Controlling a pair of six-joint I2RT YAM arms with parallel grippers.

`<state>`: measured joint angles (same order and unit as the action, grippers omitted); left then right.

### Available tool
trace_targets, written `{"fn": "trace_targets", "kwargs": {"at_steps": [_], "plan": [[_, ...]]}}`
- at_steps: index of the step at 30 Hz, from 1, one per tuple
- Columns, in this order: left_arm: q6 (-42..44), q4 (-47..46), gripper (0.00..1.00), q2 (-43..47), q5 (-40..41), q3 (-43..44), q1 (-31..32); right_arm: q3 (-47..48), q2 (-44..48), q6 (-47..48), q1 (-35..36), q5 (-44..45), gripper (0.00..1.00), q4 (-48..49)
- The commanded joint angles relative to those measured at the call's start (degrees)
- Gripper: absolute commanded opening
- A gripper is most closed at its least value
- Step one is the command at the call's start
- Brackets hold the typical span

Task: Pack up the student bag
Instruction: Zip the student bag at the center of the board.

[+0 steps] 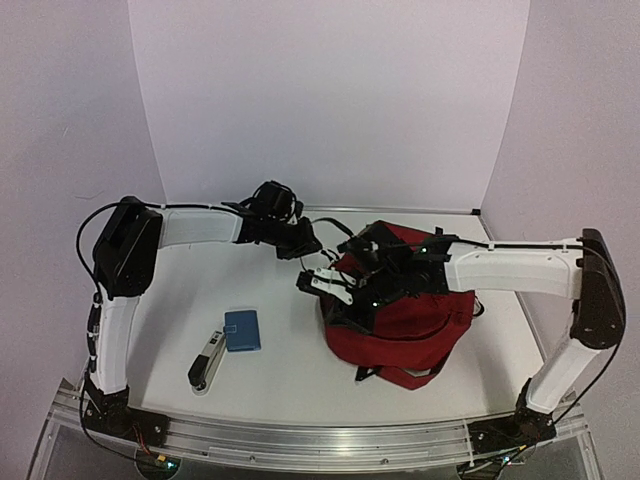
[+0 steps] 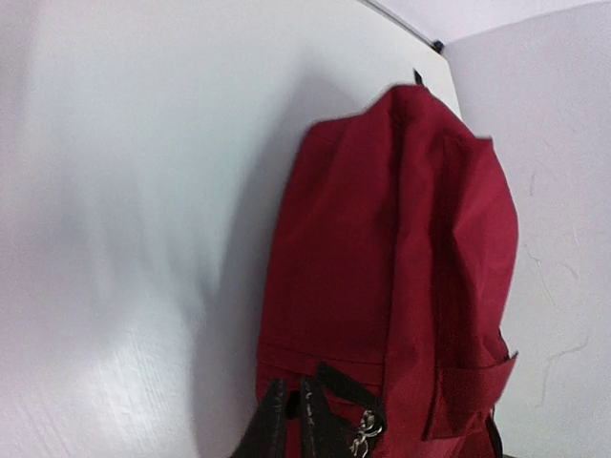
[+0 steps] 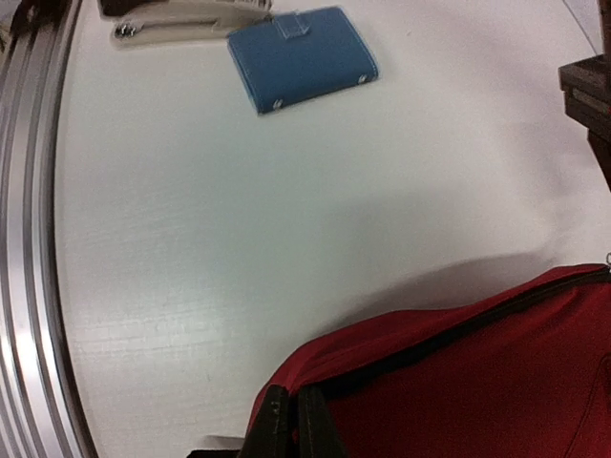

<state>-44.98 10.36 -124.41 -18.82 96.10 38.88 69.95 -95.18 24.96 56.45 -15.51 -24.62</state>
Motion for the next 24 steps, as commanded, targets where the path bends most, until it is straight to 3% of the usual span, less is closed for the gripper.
{"fn": "trace_targets", "kwargs": {"at_steps": [1,5,7,11,13,19,22,24], "plan": [[1.47,2.57,0.25,8.60,6.13,-1.80,-5.76,11.03,-1.69,-4.88,1.08,-5.70,0.28,2.02],[3.84,7.40,0.56,13.05,5.72,-2.97,-6.27,14.12,0.40,-9.77,-5.02,-6.00,0.62,0.71],[2.80,8.87,0.64,15.37,3.17,-5.45,-5.89,14.89,1.35,-10.77,-9.74,-6.14,0.74,-1.75],[2.11,10.27,0.89,20.33,2.07,-12.03,-1.45,15.75,1.57,-10.94,-21.57,-4.99,0.88,-6.14],[1.91,12.18,0.97,21.61,2.13,-13.88,1.60,16.63,0.17,-11.09,-28.05,-5.65,0.91,-7.68],[-1.18,12.18,0.99,22.91,-0.94,-19.27,8.42,22.46,-8.31,-10.52,-42.23,-8.08,0.97,-11.51],[-2.34,11.64,0.92,21.28,-3.93,-20.58,9.77,26.04,-13.15,-9.12,-45.21,-8.77,0.97,-13.69],[-2.93,10.51,0.82,19.86,-5.97,-21.01,10.54,27.62,-15.64,-7.83,-46.10,-9.74,0.97,-15.85]]}}
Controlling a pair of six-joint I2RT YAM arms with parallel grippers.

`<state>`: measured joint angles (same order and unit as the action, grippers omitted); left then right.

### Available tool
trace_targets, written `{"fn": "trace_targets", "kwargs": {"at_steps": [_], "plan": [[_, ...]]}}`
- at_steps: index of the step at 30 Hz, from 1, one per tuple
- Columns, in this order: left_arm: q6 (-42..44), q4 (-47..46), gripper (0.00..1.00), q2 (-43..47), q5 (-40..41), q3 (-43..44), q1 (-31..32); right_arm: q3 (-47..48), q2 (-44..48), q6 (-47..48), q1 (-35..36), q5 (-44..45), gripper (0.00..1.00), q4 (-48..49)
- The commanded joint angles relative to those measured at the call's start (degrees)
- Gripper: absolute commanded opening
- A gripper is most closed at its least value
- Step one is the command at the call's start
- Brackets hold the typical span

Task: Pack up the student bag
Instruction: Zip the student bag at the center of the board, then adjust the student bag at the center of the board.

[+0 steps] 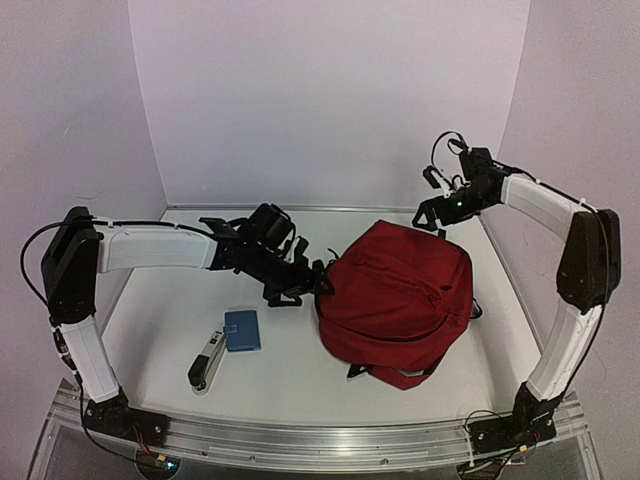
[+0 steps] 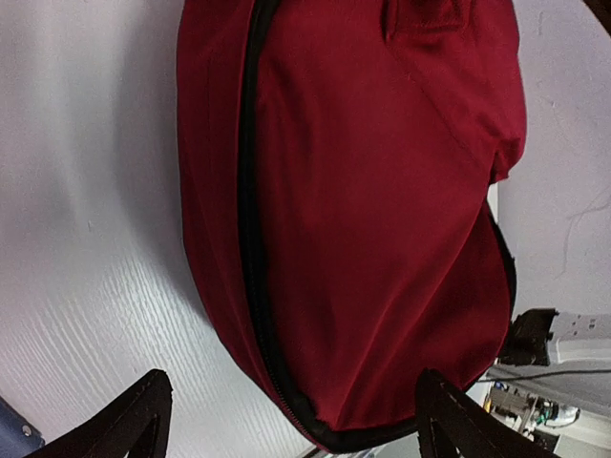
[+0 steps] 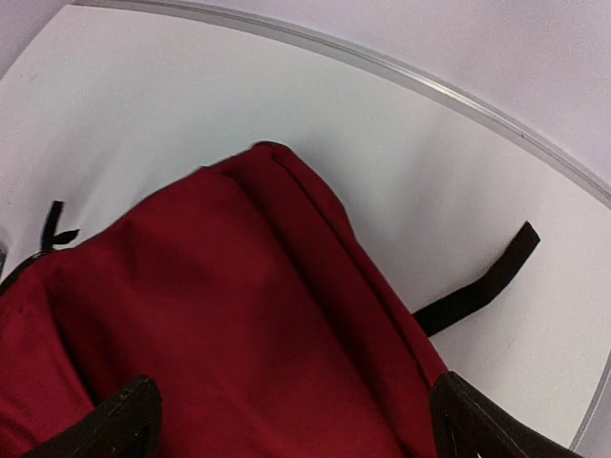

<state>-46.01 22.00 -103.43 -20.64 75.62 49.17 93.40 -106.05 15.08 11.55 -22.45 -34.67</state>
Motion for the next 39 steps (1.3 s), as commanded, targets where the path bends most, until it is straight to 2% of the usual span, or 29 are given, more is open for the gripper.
{"fn": "trace_targets", "kwargs": {"at_steps": [1,2,6,10,11,14,19,21,23,26,29,32,34,39], "plan": [[-2.46,-1.89,0.77,-1.97,-5.18,-0.74,0.34,4.83,-6.14,2.70,-1.32,-3.03,0.97,-7.34],[-2.96,-2.95,0.72,-2.43,-5.94,-1.02,0.32,5.28,-7.30,3.37,-1.41,-3.90,0.96,-8.83],[-2.56,-3.33,0.41,-3.45,-4.63,-0.31,-0.11,4.79,-10.17,6.78,-1.48,-8.15,0.86,-16.64],[-0.50,1.44,0.12,-4.70,-1.65,2.75,-3.26,-1.07,-7.35,9.18,-1.47,-11.10,0.78,-20.32],[0.02,2.46,0.06,-5.01,-0.94,3.46,-4.39,-2.82,-5.92,9.45,-1.50,-11.61,0.76,-20.59],[1.67,3.54,0.00,-5.97,0.10,5.49,-9.04,-8.76,-2.00,10.40,-1.48,-13.89,0.75,-22.31],[6.10,5.88,0.00,-12.59,0.33,14.98,-15.47,-18.36,5.14,13.20,0.82,-18.20,0.75,-26.77],[7.52,7.48,0.00,-16.42,-0.03,20.76,-16.97,-21.40,8.96,13.33,4.86,-18.64,0.76,-27.07],[8.28,8.63,0.05,-20.49,-0.49,27.23,-18.07,-23.49,11.85,13.09,9.83,-18.67,0.77,-26.59],[9.09,10.84,0.17,-24.31,-0.43,35.12,-19.14,-23.76,14.75,11.90,14.31,-18.72,0.77,-25.65],[10.34,13.62,0.41,-23.73,0.79,38.24,-19.38,-20.72,15.58,11.64,14.54,-17.83,0.77,-25.73],[10.32,15.23,0.57,-17.97,2.04,33.58,-19.32,-16.49,16.42,12.70,14.54,-14.90,0.77,-25.73],[9.22,13.44,0.65,-10.80,2.62,24.65,-19.01,-13.93,16.57,12.15,14.52,-13.64,0.76,-25.39],[4.18,7.93,0.71,5.85,4.62,3.95,-17.41,-12.69,17.72,6.39,18.11,-13.19,0.73,-19.46]]}}
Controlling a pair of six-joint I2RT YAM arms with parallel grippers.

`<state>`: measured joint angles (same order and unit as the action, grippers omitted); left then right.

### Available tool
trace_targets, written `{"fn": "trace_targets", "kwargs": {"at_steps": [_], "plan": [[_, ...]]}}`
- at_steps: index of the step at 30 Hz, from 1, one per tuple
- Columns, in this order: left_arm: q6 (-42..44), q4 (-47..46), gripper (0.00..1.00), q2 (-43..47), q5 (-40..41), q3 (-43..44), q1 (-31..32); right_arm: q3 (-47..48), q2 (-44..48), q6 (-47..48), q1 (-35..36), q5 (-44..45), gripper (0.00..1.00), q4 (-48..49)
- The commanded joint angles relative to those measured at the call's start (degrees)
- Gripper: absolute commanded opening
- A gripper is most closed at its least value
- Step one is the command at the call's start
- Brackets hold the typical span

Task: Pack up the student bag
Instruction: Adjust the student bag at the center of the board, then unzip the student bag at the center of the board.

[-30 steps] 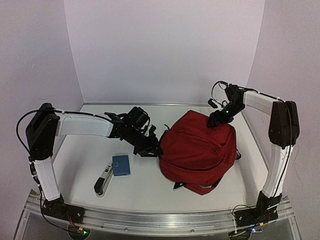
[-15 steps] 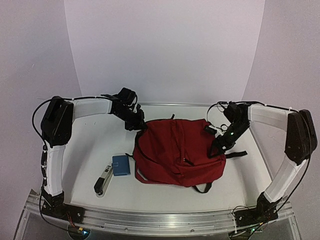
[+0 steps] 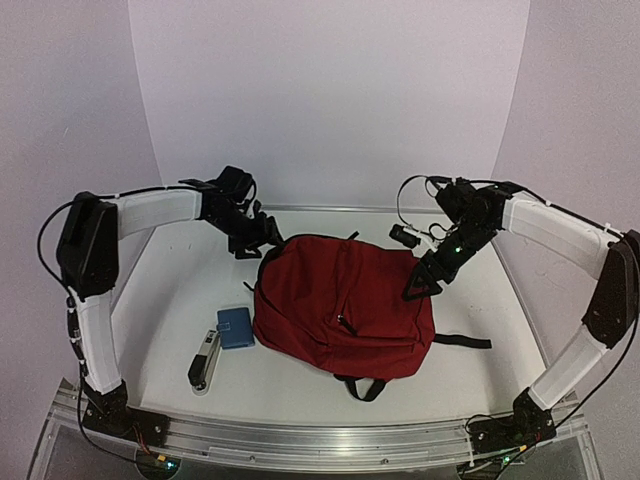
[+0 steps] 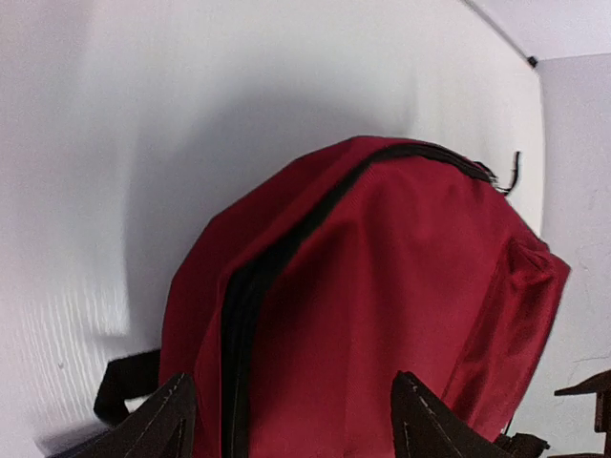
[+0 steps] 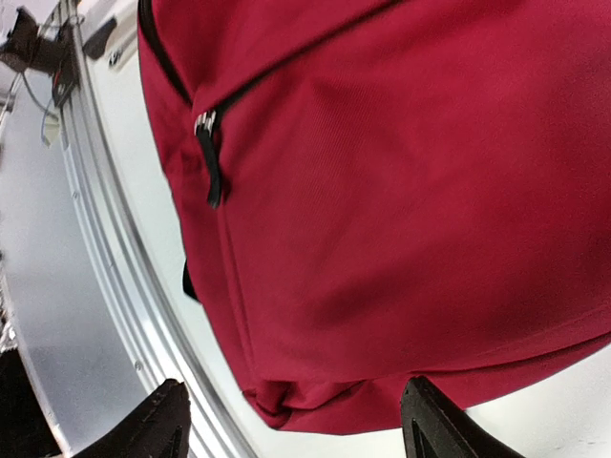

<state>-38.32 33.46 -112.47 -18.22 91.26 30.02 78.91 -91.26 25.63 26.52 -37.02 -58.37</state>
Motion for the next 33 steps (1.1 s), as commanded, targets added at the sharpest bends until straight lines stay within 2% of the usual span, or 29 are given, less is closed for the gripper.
{"fn": "trace_targets", "kwargs": {"at_steps": [1,5,10,17,26,30,33], "plan": [[-4.51,-4.98,0.71,18.26,2.19,-15.04,2.64,1.47,3.25,-5.08,4.61,1.37,0.72,5.55],[-8.35,-6.45,0.71,26.35,3.82,-23.81,7.46,-0.17,2.86,-6.66,9.86,1.85,0.69,9.49],[-14.95,-8.81,0.72,29.22,4.62,-31.08,12.85,-1.59,-0.05,-6.53,17.33,5.33,0.63,14.99],[-17.81,-10.55,0.72,27.01,7.02,-31.55,15.45,-4.21,-3.91,-6.94,23.52,13.09,0.59,21.59],[-18.67,-9.84,0.71,26.59,9.47,-31.47,15.69,-7.61,-7.87,-7.89,25.69,22.10,0.58,28.52],[-18.80,-9.53,0.68,25.66,9.83,-31.13,15.67,-8.32,-9.02,-8.23,26.15,24.59,0.45,29.91],[-18.81,-8.42,0.60,25.14,11.56,-30.60,15.61,-7.85,-9.22,-8.33,26.14,27.13,0.28,30.16]]}}
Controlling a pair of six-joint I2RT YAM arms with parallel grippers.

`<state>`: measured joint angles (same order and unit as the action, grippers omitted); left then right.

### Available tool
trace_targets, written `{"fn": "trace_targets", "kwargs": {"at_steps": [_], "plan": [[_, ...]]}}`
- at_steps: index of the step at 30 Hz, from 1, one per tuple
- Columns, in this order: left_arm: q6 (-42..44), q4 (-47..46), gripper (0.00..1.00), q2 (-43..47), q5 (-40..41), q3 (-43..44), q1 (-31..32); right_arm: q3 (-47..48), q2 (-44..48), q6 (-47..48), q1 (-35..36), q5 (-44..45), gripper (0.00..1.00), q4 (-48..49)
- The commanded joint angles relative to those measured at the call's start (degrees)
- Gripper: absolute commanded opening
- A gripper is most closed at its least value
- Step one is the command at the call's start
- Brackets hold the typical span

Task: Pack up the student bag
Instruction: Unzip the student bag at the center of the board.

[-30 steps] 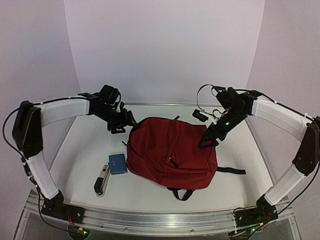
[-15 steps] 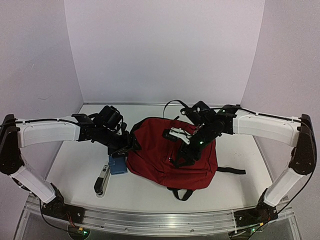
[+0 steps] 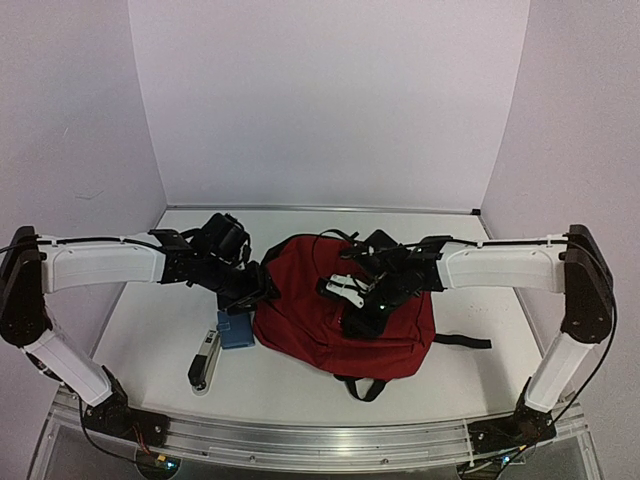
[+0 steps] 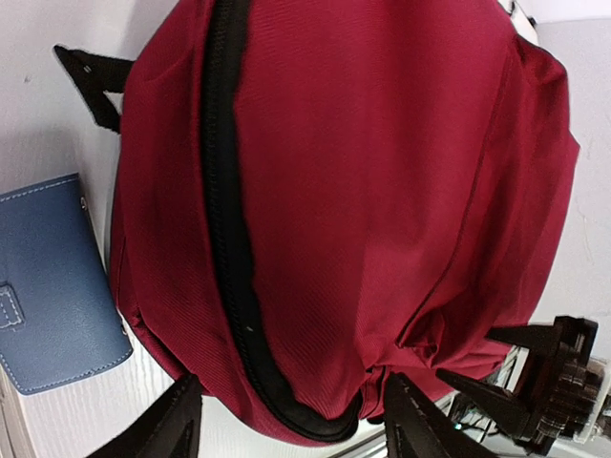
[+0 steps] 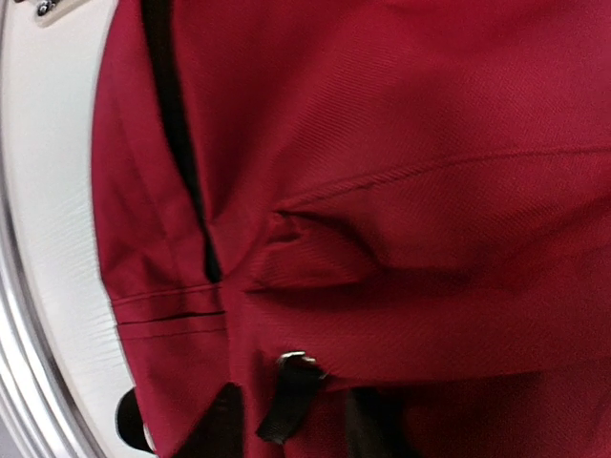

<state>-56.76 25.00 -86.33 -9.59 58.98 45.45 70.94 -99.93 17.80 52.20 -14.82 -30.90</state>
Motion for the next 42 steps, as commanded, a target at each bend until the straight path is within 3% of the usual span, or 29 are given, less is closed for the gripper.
{"fn": "trace_targets", "kwargs": {"at_steps": [1,7,12,19,24,26,30,32,37,42], "plan": [[-0.28,0.43,0.56,-1.18,3.48,1.91,0.17,0.50,-0.50,-0.54,0.43,5.51,0.23,2.67],[1.14,3.56,0.28,-2.65,6.07,4.00,-0.17,3.59,1.39,-1.00,0.26,5.92,0.01,1.12],[1.69,6.06,0.03,-3.88,6.95,4.43,-2.40,5.96,2.59,-0.92,-1.52,4.45,0.00,-1.66],[3.07,5.69,0.00,-3.76,5.56,1.84,-7.52,9.04,2.21,0.88,-6.80,-0.26,0.00,-7.06],[6.30,4.67,0.00,-3.03,5.81,1.85,-9.84,12.46,-0.54,1.50,-10.23,-8.41,0.00,-12.05],[10.30,2.86,0.07,-2.60,4.44,3.51,-9.66,13.79,-1.75,0.82,-10.20,-12.33,0.00,-13.15],[17.73,-1.69,0.47,1.90,5.82,5.36,-6.10,16.98,-4.48,-2.23,-10.15,-18.73,0.00,-13.39],[21.08,-4.68,0.58,5.29,7.07,5.00,-3.49,18.68,-5.55,-3.24,-10.19,-19.60,0.00,-13.33],[25.46,-9.79,0.63,9.51,7.30,2.82,1.66,21.56,-6.91,-3.92,-10.24,-20.24,0.00,-13.34],[28.04,-18.40,0.63,7.81,5.16,-0.18,5.71,22.56,-8.05,-4.83,-10.36,-20.38,0.00,-13.39]]}}
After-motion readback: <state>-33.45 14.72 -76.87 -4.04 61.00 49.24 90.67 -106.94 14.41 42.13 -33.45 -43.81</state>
